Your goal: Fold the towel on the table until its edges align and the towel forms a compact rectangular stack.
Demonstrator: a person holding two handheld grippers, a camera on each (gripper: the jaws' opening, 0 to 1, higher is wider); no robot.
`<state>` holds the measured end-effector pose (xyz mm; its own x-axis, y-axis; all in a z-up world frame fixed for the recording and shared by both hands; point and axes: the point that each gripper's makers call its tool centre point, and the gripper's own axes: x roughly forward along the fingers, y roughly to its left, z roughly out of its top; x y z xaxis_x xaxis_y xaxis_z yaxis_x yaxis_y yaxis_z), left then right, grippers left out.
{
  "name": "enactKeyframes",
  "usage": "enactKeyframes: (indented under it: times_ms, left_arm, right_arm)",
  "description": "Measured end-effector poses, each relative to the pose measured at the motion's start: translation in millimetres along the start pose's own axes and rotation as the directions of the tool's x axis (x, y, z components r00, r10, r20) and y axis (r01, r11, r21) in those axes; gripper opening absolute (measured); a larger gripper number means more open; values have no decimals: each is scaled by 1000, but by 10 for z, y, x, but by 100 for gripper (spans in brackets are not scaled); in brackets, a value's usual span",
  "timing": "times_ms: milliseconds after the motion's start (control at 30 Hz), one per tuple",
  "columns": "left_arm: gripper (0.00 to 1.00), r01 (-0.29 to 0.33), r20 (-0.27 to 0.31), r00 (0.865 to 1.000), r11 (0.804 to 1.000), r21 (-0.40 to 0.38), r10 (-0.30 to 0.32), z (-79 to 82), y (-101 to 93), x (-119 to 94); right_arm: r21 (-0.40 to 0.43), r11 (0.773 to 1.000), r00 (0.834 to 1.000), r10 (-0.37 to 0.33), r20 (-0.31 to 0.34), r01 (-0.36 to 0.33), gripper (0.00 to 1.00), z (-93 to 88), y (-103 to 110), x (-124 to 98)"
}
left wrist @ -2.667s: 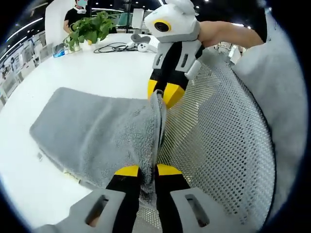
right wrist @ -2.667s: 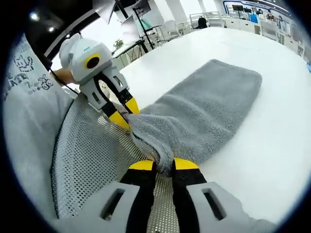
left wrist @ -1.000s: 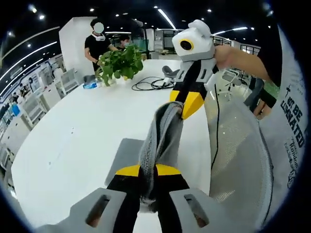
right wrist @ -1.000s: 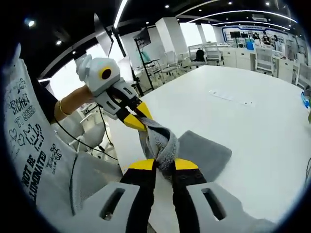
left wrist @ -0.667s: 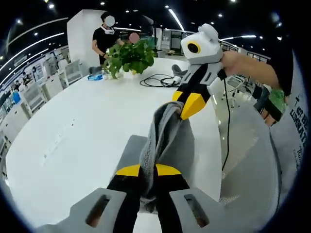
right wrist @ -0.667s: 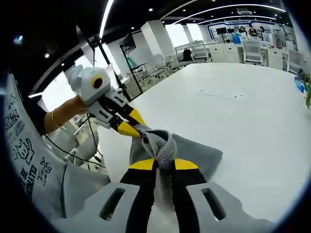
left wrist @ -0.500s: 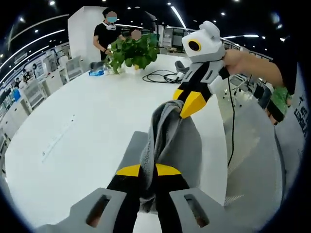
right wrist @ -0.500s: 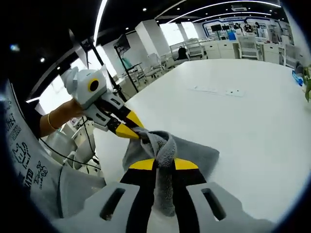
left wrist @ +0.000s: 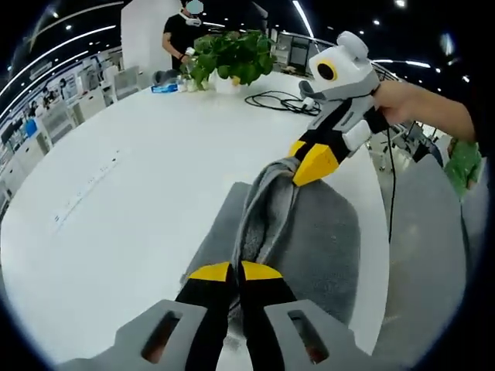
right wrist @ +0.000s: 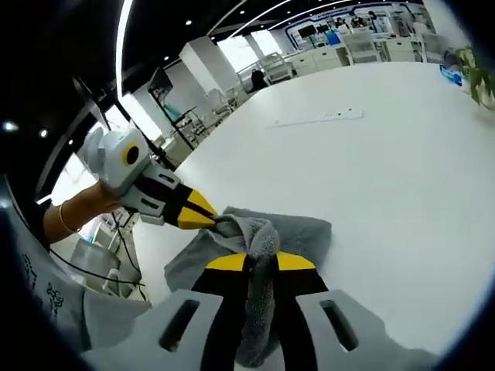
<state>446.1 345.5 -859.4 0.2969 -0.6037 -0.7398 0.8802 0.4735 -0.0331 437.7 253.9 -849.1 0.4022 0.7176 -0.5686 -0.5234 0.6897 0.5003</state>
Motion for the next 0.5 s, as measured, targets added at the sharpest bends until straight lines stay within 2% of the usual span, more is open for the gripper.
enactKeyframes:
  times_ms: [100,200,367,500]
  left_arm:
    - [5,-63,45,997,998,-2,63,69,107,-12]
    - [5,-79,105,991,995,-54,84,145,162,-50]
    - [6,-112,123,985,991,-71,120,135,241,-129]
    - [13,-121,125,983,986,-112,135,59,240,-159]
  right_arm:
    - [17,1000,1000,-15,2,15,10,-2,-81,54]
    - [22,999,1000,-24,2,24,10,-11,-118,95]
    - [49,998,999,-45,15,44,10,-20,-204,136]
    - [109,991,996,-76,40,71,13,-37,-292,162]
